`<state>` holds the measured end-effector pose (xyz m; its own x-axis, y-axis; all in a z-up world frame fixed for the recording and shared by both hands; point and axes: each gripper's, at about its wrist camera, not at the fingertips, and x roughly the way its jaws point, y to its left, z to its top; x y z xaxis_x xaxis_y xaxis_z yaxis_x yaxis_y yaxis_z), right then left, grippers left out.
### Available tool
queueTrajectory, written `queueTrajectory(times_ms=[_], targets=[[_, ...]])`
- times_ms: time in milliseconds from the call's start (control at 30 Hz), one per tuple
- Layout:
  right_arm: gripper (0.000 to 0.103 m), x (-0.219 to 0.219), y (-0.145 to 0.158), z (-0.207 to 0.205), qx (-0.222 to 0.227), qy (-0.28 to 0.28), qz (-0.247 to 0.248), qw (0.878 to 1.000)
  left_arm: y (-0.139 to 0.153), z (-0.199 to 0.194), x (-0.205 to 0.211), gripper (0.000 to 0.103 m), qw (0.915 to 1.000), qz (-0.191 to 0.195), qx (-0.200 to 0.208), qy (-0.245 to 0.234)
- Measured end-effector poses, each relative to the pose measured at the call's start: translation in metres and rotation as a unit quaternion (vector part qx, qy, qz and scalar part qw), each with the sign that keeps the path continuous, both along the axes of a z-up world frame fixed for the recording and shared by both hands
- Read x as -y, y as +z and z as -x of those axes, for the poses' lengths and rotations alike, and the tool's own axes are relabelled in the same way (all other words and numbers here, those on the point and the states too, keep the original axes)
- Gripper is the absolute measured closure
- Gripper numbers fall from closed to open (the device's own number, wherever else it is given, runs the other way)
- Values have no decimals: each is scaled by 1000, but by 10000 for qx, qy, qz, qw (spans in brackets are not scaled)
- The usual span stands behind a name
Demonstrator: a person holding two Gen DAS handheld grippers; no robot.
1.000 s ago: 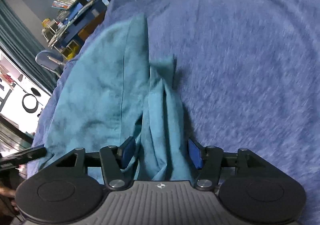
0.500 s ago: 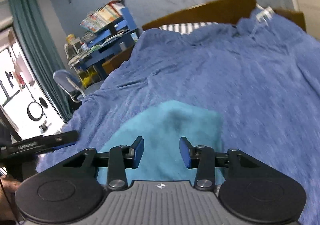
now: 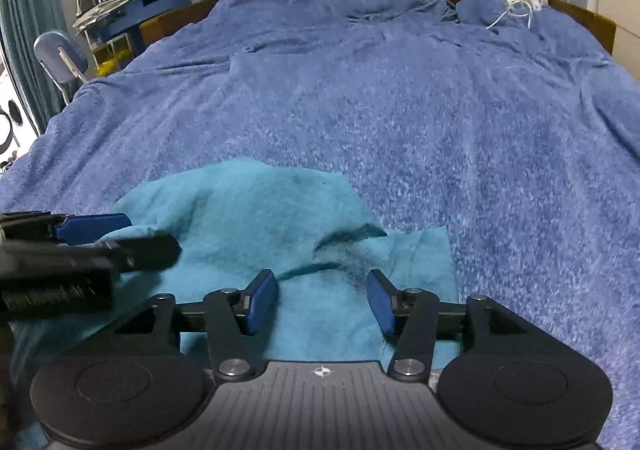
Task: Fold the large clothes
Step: 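Open both grippers and release the folded jacket onto the blanket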
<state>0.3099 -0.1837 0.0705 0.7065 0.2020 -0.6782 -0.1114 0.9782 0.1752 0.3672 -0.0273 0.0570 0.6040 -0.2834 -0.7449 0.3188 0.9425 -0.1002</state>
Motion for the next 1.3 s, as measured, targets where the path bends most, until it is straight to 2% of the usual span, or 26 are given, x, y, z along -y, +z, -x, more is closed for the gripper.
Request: queueTrajectory(times_ms=[67, 167, 367, 533, 733, 867, 900, 967, 1033, 1100, 1167, 1300], targets=[[49, -2, -4, 4, 27, 47, 25, 10000, -4, 7, 7, 45, 9996, -206, 151, -91], [49, 1, -3, 13, 23, 65, 118, 9999, -2, 10, 3, 44, 9998, -114, 141, -117], [49, 14, 35, 54, 240, 195, -16, 9995, 40, 45, -49, 44, 9954, 946, -51, 122], [48, 29, 72, 125, 544, 490, -221, 9971, 73, 113, -90, 45, 9921, 1255, -43, 65], [48, 23, 90, 215, 753, 985, 30, 9923, 83, 203, -116, 45, 9914, 1284, -135, -223], [48, 4, 90, 262, 813, 1462, 502, 9846, 78, 240, -107, 45, 9917, 1097, -353, -574], [48, -4, 84, 268, 716, 1535, 857, 9818, 73, 244, -101, 45, 9915, 979, -529, -675], [48, -14, 70, 276, 478, 1601, 1456, 9751, 65, 247, -90, 45, 9930, 659, -619, -759], [48, -16, 53, 276, 279, 1497, 1848, 9709, 58, 247, -79, 45, 9931, 416, -708, -835], [46, -9, 41, 270, 51, 1351, 1857, 9733, 54, 248, -66, 45, 9930, 166, -714, -929], [43, 0, 33, 265, -116, 1199, 1654, 9788, 51, 250, -54, 43, 9921, -79, -680, -1048], [41, 13, 31, 265, -166, 1016, 1304, 9861, 55, 252, -51, 41, 9921, -130, -647, -1071]])
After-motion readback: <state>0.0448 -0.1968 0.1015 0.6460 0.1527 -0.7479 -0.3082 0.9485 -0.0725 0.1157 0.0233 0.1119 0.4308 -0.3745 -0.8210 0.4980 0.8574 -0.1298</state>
